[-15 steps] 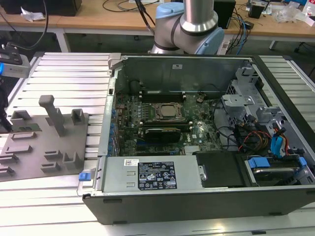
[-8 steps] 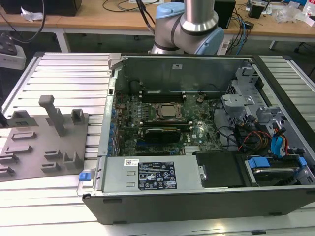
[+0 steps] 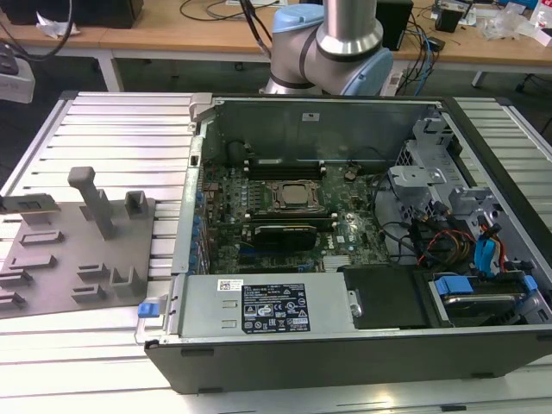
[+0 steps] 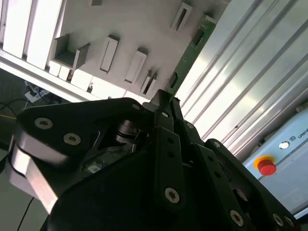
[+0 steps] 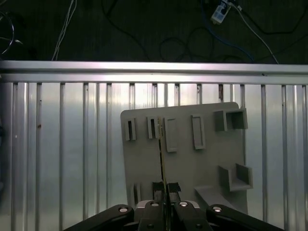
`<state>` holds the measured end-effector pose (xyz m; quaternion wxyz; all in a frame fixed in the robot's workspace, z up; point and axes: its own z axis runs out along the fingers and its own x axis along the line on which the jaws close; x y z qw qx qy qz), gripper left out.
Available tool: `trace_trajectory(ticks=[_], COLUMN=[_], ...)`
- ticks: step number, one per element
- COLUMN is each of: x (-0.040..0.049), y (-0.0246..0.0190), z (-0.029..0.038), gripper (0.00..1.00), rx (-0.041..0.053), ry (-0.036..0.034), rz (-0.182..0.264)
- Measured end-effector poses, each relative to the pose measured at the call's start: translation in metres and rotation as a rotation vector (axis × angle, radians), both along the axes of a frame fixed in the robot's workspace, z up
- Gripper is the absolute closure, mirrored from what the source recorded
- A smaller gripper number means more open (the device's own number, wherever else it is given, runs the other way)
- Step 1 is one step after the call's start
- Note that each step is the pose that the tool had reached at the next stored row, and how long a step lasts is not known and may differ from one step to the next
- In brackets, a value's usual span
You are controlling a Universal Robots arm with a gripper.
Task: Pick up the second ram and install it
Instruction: 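Pick up the second ram and move it above second insertion slot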
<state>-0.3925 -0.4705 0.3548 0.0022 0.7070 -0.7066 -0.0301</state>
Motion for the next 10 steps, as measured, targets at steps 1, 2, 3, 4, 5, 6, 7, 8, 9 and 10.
trace_trajectory(ticks=[1,2,3,4,5,6,7,8,9,10], x=[0.0,0.0,0.0,0.0,0.0,0.0,0.0,0.0,0.0,0.0], y=[0.0001,0.0001,0.0001,0.0002,0.0004,0.0006,0.0007,0.0008,0.0009,0.0011], z=[0.0018,0.0029,0.0053,0.0076,0.0109,0.0126,0.0144,0.0156,0.0167,0.0187], gripper=[0.86,0.86,0.86,0.86,0.86,0.86,0.86,0.86,0.86,0.86], rx=[0.0,0.0,0.0,0.0,0.0,0.0,0.0001,0.0,0.0,0.0], ry=[0.0,0.0,0.0,0.0,0.0,0.0,-0.0001,0.0,0.0,0.0], rz=[0.0,0.0,0.0,0.0,0.0,0.0,0.0,0.0,0.0,0.0])
